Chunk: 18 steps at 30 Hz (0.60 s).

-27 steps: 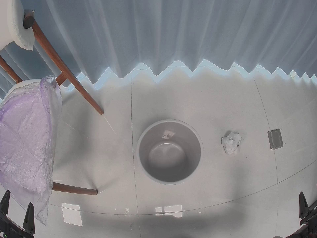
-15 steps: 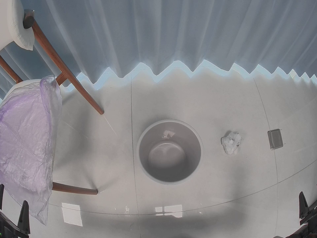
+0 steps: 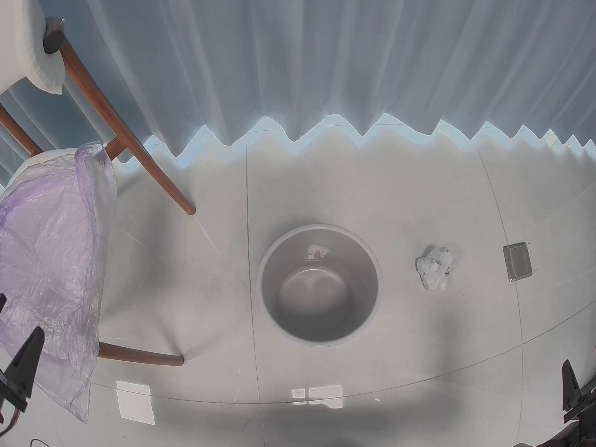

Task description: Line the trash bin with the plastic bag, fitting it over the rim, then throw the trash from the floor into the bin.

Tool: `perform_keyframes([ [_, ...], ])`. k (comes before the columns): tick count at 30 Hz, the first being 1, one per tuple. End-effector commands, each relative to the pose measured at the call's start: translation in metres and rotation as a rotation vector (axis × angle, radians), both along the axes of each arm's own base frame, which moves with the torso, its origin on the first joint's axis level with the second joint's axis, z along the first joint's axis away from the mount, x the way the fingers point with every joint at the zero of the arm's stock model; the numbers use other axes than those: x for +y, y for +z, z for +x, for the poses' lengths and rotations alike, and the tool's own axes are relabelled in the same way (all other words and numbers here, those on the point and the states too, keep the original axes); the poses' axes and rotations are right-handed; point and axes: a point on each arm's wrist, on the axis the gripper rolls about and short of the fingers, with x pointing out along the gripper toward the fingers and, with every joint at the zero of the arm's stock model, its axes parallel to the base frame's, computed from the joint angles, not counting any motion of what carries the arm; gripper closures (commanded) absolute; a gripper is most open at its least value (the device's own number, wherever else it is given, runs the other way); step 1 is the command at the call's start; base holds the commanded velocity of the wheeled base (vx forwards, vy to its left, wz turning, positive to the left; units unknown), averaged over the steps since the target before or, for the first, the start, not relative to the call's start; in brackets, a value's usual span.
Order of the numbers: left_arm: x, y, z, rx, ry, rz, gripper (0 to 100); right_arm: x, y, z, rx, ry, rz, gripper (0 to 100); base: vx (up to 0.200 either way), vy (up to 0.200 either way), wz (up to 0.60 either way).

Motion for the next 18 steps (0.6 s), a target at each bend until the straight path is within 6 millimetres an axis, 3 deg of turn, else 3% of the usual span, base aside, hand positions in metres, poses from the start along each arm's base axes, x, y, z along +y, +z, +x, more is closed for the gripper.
perform_keyframes([
  [1,-0.011,0.037,0.053,0.131,-0.102,-0.014,0,0.0,-0.005,0.0,0.002,0.001,0.0,0,0.0,0.0,0.0],
  [9,-0.022,0.071,0.104,0.138,-0.186,-0.002,0,0.0,-0.005,0.0,0.002,0.003,0.0,0,0.0,0.0,0.0],
  [18,-0.024,0.075,0.129,0.16,-0.06,0.081,0,0.0,-0.005,0.0,0.001,0.004,0.0,0,0.0,0.0,0.0],
])
